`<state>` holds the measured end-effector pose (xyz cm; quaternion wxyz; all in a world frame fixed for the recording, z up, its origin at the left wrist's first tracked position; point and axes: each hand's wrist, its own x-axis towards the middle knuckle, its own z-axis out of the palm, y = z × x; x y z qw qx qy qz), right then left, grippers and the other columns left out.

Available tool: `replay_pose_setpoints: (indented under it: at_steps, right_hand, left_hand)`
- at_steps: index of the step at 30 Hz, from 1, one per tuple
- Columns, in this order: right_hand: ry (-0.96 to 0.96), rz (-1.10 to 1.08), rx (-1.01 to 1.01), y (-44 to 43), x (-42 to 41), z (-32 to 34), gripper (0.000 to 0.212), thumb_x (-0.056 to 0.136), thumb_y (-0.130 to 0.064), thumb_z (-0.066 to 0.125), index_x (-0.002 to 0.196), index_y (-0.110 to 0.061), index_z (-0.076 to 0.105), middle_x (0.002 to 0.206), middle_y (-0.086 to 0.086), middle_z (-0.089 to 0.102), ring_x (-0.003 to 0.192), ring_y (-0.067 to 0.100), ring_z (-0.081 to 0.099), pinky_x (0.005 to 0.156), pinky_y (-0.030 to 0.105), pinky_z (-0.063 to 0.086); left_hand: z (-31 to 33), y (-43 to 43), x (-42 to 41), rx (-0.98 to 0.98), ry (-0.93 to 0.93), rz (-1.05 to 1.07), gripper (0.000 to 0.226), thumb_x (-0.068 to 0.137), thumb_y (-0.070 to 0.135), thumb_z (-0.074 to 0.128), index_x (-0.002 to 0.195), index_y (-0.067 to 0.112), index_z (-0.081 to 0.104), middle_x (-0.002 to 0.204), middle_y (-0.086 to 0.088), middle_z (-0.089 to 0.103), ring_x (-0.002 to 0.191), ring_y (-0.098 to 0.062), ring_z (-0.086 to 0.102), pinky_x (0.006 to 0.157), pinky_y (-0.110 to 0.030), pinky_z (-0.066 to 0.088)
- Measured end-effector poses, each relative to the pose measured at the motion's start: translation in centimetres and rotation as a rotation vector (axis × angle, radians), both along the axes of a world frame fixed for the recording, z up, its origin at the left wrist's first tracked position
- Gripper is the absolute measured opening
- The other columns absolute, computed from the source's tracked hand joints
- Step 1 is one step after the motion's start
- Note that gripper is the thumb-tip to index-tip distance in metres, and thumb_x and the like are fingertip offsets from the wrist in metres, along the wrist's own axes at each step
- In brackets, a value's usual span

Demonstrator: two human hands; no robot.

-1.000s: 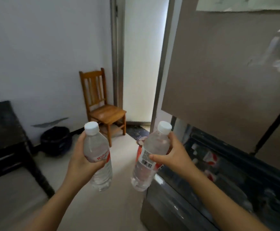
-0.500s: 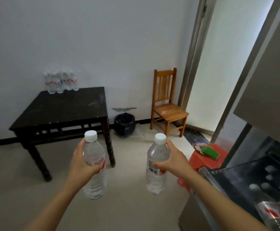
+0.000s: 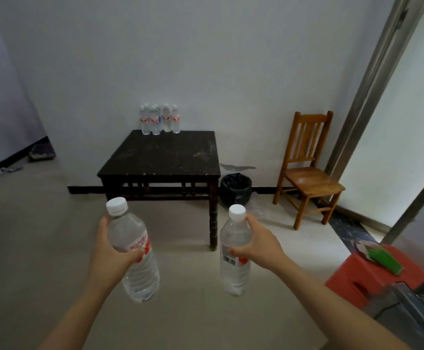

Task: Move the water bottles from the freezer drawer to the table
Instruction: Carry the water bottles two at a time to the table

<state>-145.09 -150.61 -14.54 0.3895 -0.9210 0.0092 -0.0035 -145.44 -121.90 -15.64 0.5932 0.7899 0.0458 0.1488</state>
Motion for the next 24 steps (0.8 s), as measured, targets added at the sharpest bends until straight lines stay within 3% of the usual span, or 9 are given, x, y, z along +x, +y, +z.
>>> replay_pose_setpoints:
  at_steps: [4,14,19,24]
  right_hand:
    - [-0.011,0.013,-0.048,5.4,1.4,0.1,0.076,0.064,-0.032,0.078,0.128,-0.033,0.037,0.104,-0.009,0.055,0.097,0.015,0.057,0.082,0.035,0.053]
    - [-0.013,0.054,-0.052,20.7,5.2,-0.2,0.075,0.066,-0.033,0.077,0.128,-0.03,0.035,0.106,-0.006,0.055,0.095,0.014,0.055,0.081,0.034,0.053]
    - [-0.01,0.076,-0.093,25.3,8.0,-0.2,0.076,0.067,-0.035,0.075,0.13,-0.032,0.033,0.099,-0.007,0.056,0.091,0.016,0.058,0.079,0.035,0.054]
    - [-0.006,0.116,-0.128,29.3,12.6,0.1,0.078,0.07,-0.034,0.074,0.134,-0.032,0.029,0.098,-0.007,0.051,0.081,0.012,0.055,0.067,0.026,0.051]
  left_hand:
    - [0.2,5.8,-0.1,-0.015,0.006,0.035,0.101,0.059,-0.013,0.075,0.137,0.03,0.028,0.119,0.005,0.043,0.106,-0.02,0.045,0.087,-0.04,0.043]
    - [0.2,20.4,2.0,0.002,0.022,0.039,0.105,0.06,-0.011,0.076,0.137,0.037,0.023,0.123,0.007,0.038,0.112,-0.015,0.04,0.095,-0.042,0.039]
    - [0.0,24.9,4.1,-0.017,0.003,0.07,0.104,0.06,-0.014,0.075,0.14,0.031,0.024,0.12,0.007,0.04,0.109,-0.015,0.041,0.092,-0.037,0.039]
    - [-0.8,28.6,7.9,-0.041,0.012,0.081,0.105,0.06,-0.012,0.075,0.131,0.044,0.023,0.123,0.005,0.042,0.112,-0.017,0.044,0.091,-0.035,0.039]
